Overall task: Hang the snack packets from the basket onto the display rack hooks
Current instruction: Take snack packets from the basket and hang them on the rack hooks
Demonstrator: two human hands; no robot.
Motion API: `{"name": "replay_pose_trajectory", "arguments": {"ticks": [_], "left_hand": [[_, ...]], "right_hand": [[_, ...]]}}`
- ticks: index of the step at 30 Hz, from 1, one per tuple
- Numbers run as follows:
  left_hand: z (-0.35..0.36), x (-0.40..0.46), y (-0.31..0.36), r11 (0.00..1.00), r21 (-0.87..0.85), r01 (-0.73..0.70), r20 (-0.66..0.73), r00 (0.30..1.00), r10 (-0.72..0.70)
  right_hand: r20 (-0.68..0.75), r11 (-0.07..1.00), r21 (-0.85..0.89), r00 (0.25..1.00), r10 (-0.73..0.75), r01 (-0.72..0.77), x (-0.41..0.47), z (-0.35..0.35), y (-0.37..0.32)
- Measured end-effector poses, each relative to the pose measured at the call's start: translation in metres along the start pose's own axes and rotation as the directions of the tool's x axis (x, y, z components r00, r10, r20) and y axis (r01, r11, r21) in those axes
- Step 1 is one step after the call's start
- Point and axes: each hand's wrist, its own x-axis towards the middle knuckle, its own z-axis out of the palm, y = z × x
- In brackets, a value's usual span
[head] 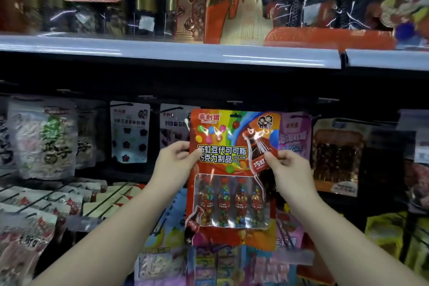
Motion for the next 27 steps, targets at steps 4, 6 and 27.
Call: {"name": "replay_pose_trajectory", "arguments": {"ticks": [4,6,27], "left_hand": [[0.005,0.020,-0.003,1.000,0.005,0.029,-0.044,0.999,-0.029],[0.005,0.027,-0.008,0.999,0.022,0.035,-0.052,0.998,-0.034],[0.032,0.102,-0.052,0.990,0.114,0.082,-0.064,0.995,-0.075]], "right_hand": [[-0.001,1.000,0.026,1.000,0.012,-0.012,0.021,0.012,0.005],[0.002,0.998,0.057,0.999,0.037,-0.037,0.028,0.017,0.008],[-0.049,0.988,-0.125,0.995,0.085,-0.091,0.088,0.046,0.043]]}}
